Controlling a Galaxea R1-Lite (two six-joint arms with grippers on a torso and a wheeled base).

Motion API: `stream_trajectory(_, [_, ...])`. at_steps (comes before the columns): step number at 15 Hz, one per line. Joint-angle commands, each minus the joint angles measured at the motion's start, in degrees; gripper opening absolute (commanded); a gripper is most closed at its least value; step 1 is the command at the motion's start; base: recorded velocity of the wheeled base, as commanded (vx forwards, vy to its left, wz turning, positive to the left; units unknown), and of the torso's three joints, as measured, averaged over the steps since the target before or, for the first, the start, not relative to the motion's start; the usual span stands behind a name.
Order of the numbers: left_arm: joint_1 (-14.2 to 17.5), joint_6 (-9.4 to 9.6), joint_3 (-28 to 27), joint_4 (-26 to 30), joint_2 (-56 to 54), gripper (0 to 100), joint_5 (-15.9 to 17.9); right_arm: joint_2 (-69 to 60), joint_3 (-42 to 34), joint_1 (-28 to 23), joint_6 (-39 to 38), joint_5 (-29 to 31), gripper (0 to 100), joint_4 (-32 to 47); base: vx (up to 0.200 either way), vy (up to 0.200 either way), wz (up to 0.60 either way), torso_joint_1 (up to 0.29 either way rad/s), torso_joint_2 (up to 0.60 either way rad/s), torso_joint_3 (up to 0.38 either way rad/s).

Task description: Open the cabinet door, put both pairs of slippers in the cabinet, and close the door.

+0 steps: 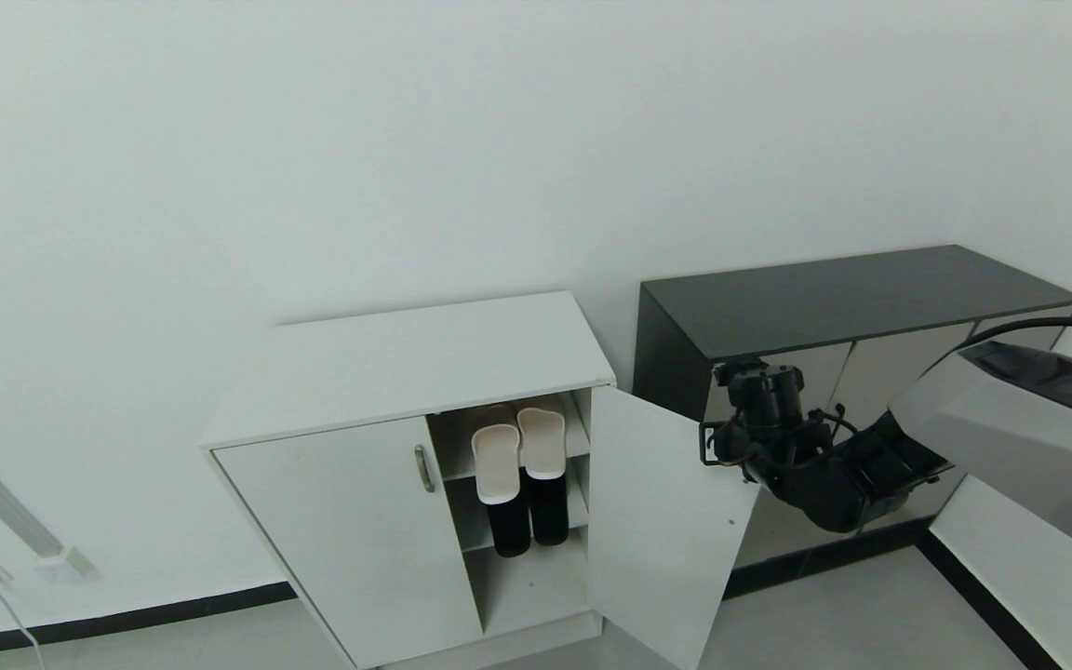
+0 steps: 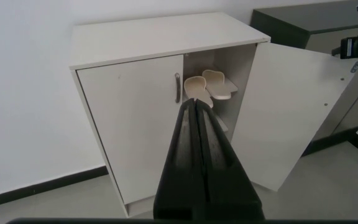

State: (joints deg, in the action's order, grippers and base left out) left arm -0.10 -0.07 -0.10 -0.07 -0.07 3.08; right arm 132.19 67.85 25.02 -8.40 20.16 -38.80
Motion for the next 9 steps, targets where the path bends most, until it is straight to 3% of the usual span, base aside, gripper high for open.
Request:
stream_trajectory(1, [0.0,-0.01,0.0,0.0,0.1,0,0.0,-0.9,-1.1,1.3,0.0,0.0,0,0.1,0.000,0.000,0.00,0.000,0.00,0.000])
stream_trajectory(9, [0.0,-0.10,0.0,0.0,0.1,0,0.0,-10.1,-11.1,13.6,-1.4,-0.1,0,-0.3,0.000,0.000,0.00,0.000,0.00,0.000])
